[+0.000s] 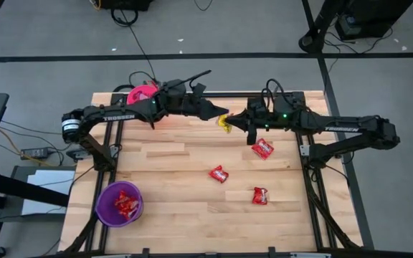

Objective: Sort candy by brand, put in halloween buckets
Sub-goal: Put the yellow candy into the pink bucket

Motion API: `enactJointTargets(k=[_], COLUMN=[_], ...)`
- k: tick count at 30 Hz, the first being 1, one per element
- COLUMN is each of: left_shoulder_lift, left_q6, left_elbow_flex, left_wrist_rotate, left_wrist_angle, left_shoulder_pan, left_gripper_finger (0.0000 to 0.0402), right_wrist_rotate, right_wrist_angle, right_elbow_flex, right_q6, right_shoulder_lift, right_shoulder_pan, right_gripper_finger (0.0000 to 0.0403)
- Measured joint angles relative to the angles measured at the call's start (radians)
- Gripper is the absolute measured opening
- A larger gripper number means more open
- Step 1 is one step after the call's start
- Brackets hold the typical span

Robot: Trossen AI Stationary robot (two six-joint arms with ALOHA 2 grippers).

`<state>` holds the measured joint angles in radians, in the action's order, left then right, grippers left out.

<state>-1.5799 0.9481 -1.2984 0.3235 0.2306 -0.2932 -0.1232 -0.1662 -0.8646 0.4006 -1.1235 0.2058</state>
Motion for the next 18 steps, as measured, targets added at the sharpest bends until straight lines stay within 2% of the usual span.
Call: enactJointTargets(k=[9, 12, 16, 18], left_shoulder_lift=[-0.032, -0.032, -0.033, -0.033], left_q6=[0.005, -0.001, -0.006, -0.008], left_elbow_flex=[0.0, 0.0, 0.0, 0.0], left_wrist_rotate=[0.034, 0.039, 0.068, 0.082], left_wrist_angle=[-0.014, -0.008, 0.031, 0.043], left_shoulder_pan=[0.0, 0.0, 0.0, 0.0], left_gripper_finger=[0.0122, 0.0092, 0.0017, 0.0009], right_wrist_rotate=[-0.002, -0.005, -0.006, -0.011], right_wrist_angle=[0.002, 0.001, -0.008, -0.014], right_elbow_flex=[0.0, 0.0, 0.0, 0.0], right_q6=[0.0, 0.0, 0.0, 0.0], right_shoulder_lift=[0.006, 0.007, 0.007, 0.007], right_shoulder_pan=[-0.002, -0.002, -0.002, -0.002], right_gripper_finger=[0.0002, 0.0002, 0.0002, 0.0002])
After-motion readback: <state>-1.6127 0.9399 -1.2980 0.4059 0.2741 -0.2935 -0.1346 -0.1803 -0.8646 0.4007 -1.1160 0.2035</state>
